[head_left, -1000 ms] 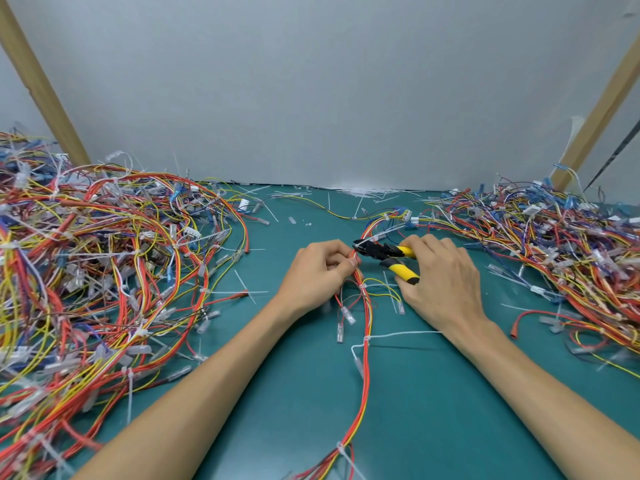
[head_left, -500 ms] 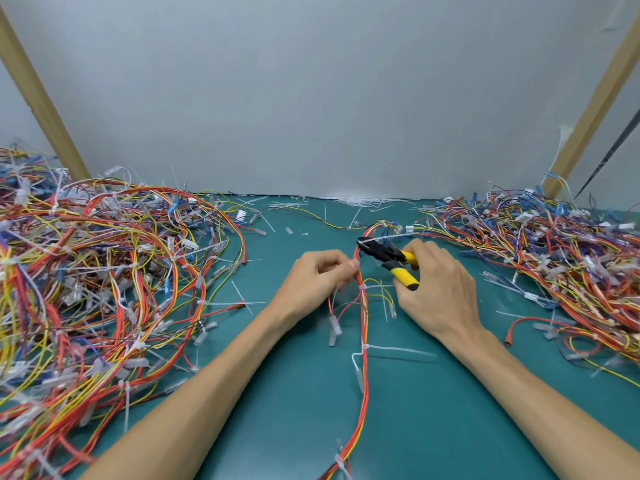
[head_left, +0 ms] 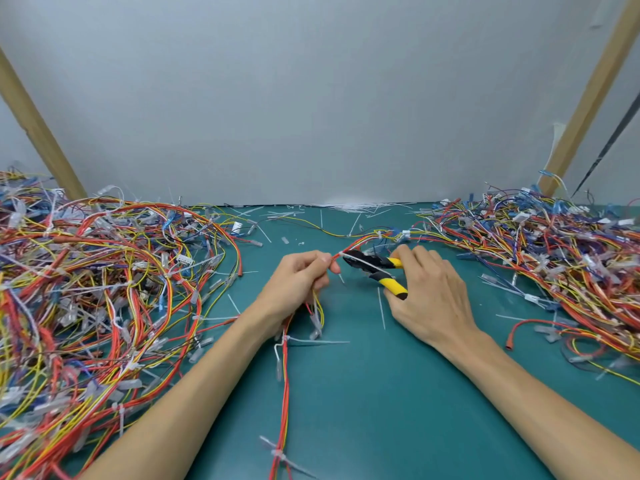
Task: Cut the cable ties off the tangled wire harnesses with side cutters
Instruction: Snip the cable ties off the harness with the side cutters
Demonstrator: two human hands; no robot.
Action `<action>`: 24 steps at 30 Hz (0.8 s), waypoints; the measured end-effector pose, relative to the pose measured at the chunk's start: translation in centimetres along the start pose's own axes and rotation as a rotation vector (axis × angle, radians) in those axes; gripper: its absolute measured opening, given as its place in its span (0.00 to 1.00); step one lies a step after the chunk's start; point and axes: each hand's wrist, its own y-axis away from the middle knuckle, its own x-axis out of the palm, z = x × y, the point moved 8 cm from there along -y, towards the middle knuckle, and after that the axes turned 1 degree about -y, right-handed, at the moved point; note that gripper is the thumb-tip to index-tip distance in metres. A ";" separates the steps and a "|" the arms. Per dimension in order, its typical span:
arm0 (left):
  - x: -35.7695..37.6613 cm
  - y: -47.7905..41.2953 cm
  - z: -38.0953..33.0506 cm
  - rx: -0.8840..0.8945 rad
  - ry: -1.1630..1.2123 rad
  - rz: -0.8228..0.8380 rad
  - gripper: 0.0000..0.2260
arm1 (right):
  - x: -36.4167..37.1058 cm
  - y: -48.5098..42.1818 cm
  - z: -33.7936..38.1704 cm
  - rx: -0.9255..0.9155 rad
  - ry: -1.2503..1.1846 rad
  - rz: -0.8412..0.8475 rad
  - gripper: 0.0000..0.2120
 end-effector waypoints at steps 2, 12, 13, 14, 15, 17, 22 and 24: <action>-0.5 0.0 0.0 0.039 -0.022 -0.051 0.14 | 0.0 -0.1 0.0 -0.006 0.021 -0.005 0.21; -0.6 0.2 0.2 0.050 -0.029 -0.071 0.15 | -1.2 0.2 0.3 -0.052 0.084 -0.111 0.16; -0.6 0.2 0.2 0.051 -0.031 -0.070 0.15 | -1.3 0.2 0.3 -0.050 0.081 -0.118 0.16; -0.6 0.3 0.3 0.051 -0.033 -0.069 0.15 | -1.3 0.2 0.4 -0.052 0.080 -0.125 0.16; -0.6 0.3 0.3 0.051 -0.031 -0.068 0.15 | -1.3 0.2 0.4 -0.057 0.081 -0.130 0.16; -0.6 0.3 0.3 0.052 -0.025 -0.062 0.15 | -1.2 0.2 0.5 -0.073 0.070 -0.133 0.17; -0.5 0.2 0.3 0.055 -0.027 -0.048 0.16 | -1.2 0.1 0.4 -0.063 0.072 -0.118 0.15; -0.5 0.2 0.3 0.055 -0.028 -0.046 0.16 | -1.2 0.1 0.3 -0.048 0.069 -0.110 0.14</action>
